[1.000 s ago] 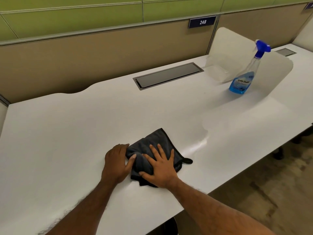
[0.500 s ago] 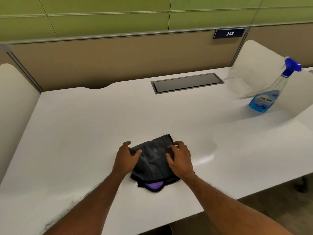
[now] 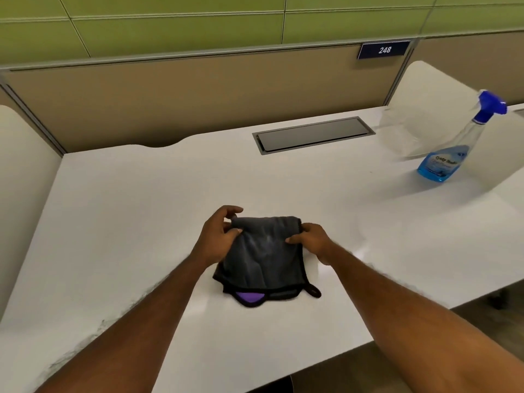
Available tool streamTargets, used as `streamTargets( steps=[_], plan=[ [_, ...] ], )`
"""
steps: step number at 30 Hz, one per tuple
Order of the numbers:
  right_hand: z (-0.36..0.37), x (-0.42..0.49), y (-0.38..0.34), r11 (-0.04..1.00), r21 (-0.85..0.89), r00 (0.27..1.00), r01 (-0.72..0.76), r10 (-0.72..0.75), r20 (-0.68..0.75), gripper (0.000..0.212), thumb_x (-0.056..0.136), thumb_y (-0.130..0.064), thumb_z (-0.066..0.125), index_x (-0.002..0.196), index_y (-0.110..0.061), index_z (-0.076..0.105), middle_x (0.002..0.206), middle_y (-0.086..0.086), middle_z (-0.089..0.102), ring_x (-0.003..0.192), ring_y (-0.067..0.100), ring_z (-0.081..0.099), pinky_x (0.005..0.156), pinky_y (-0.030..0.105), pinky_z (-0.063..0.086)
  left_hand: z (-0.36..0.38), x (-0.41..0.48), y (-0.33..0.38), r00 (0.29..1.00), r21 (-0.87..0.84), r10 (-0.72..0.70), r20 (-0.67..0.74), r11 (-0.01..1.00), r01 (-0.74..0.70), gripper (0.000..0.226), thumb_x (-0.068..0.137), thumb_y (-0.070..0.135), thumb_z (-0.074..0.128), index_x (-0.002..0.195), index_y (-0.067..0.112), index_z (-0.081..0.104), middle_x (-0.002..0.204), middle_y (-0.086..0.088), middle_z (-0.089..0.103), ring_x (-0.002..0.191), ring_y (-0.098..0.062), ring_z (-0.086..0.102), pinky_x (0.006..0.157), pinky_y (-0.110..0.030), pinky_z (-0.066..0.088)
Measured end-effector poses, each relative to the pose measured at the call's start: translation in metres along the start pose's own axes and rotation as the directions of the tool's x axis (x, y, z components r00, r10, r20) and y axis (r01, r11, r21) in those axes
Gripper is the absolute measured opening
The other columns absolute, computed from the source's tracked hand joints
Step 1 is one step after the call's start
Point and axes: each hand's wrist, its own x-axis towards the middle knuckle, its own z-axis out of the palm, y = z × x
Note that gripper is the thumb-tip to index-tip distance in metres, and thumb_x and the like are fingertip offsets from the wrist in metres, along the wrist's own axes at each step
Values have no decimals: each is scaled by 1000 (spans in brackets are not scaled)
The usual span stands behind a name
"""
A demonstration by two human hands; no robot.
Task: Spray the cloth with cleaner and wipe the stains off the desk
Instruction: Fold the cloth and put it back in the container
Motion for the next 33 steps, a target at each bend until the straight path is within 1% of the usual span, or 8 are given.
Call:
streamTargets(
  steps=[4, 9, 14, 18, 21, 24, 28, 33],
  plan=[
    [-14, -7, -11, 978, 137, 988, 156, -158, 0, 48, 82, -8, 74, 127, -7, 58, 122, 11, 66, 112, 29, 63, 96, 42, 52, -16, 5, 14, 993, -48, 69, -91, 996, -73, 43, 88, 1, 66, 125, 21, 55, 131, -2, 56, 108, -17, 64, 96, -28, 51],
    [-19, -21, -36, 940, 97, 943, 328, -321, -83, 46, 85, -19, 74, 126, -8, 57, 118, 7, 68, 106, 22, 66, 92, 36, 55, -40, 16, 23, 991, 74, 85, -102, 994, -77, 36, 90, 11, 67, 125, 5, 61, 140, -1, 53, 117, -20, 58, 100, -32, 49],
    [-17, -35, -66, 894, 122, 897, 431, -411, -160, 34, 91, -28, 67, 119, -13, 57, 110, 6, 70, 99, 22, 69, 83, 35, 59, -46, 13, 40, 972, 29, 216, -90, 976, -215, 14, 98, 25, 55, 110, 20, 60, 98, 9, 69, 92, -10, 67, 75, -15, 52],
    [-21, -42, -90, 881, -21, 857, 473, -466, -220, 32, 94, -40, 60, 122, -28, 49, 90, 0, 70, 83, 17, 70, 68, 25, 56, -42, 16, 51, 960, 109, 219, -177, 973, -202, 19, 100, 36, 46, 113, 24, 52, 92, 10, 66, 81, -7, 66, 67, -15, 50],
    [-24, -43, -95, 895, -69, 859, 442, -444, -256, 38, 92, -41, 62, 124, -34, 41, 76, -3, 66, 74, 12, 68, 62, 17, 48, -36, 19, 58, 959, 90, 130, -250, 990, -111, 25, 99, 41, 45, 118, 26, 44, 97, 8, 62, 80, -5, 62, 60, -9, 44],
    [-27, -48, -97, 926, 69, 896, 370, -337, -291, 38, 87, -37, 70, 114, -29, 46, 88, 3, 66, 80, 14, 65, 62, 19, 46, -33, 23, 64, 956, -72, -111, -270, 993, 95, 39, 96, 47, 50, 125, 24, 38, 113, -6, 57, 90, -17, 60, 68, -21, 46],
    [-42, -60, -93, 885, 362, 952, 294, -304, -30, 32, 80, -10, 76, 102, -22, 57, 105, 9, 66, 94, 25, 63, 67, 30, 53, -48, 27, 68, 953, -227, -277, -124, 943, 245, 52, 87, 48, 66, 124, 21, 42, 120, -3, 55, 105, -24, 59, 82, -34, 50],
    [-52, -70, -93, 870, 295, 908, 394, -418, 21, 65, 67, 20, 73, 118, -19, 63, 130, 4, 58, 114, 25, 60, 83, 37, 57, -73, 18, 66, 973, -298, 44, 225, 954, 25, 51, 59, 18, 91, 100, 17, 61, 106, -8, 72, 100, -22, 69, 78, -33, 57]
  ],
)
